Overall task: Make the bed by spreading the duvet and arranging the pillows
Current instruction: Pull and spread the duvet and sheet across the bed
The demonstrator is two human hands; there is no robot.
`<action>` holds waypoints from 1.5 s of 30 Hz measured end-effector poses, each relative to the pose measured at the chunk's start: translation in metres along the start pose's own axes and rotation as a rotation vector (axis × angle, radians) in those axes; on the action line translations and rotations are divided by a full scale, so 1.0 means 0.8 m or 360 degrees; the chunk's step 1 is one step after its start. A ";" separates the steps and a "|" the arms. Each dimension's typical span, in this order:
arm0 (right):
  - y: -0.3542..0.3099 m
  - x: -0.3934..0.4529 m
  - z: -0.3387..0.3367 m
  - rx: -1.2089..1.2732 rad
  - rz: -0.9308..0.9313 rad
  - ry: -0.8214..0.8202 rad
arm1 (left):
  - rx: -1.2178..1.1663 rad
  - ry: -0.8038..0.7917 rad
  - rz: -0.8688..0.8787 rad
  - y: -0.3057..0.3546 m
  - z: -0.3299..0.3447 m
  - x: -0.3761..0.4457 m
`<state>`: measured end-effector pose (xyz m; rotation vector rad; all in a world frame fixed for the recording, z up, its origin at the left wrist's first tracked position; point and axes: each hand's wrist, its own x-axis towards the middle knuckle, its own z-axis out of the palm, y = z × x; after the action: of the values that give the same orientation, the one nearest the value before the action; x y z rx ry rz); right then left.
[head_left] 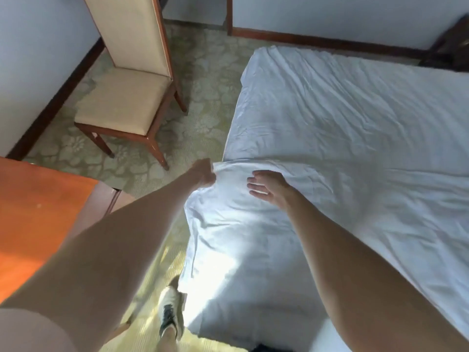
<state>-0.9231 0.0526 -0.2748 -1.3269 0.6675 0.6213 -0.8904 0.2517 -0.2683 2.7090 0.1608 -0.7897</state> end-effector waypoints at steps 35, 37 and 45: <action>-0.036 -0.211 -0.049 -0.0880 0.0203 0.1055 | 0.1007 -0.0584 0.1363 0.132 -0.171 0.006; -0.065 -0.193 -0.062 -0.0811 0.0152 0.1096 | 0.1001 -0.0576 0.1415 0.166 -0.188 0.029; -0.168 -0.095 -0.089 -0.0766 0.0040 0.1105 | 0.1045 -0.0561 0.1437 0.251 -0.247 0.129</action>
<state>-0.8802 -0.0387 -0.1381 -2.0183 1.1399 0.3350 -0.6653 0.1289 -0.1128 2.6226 -1.5047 -1.0866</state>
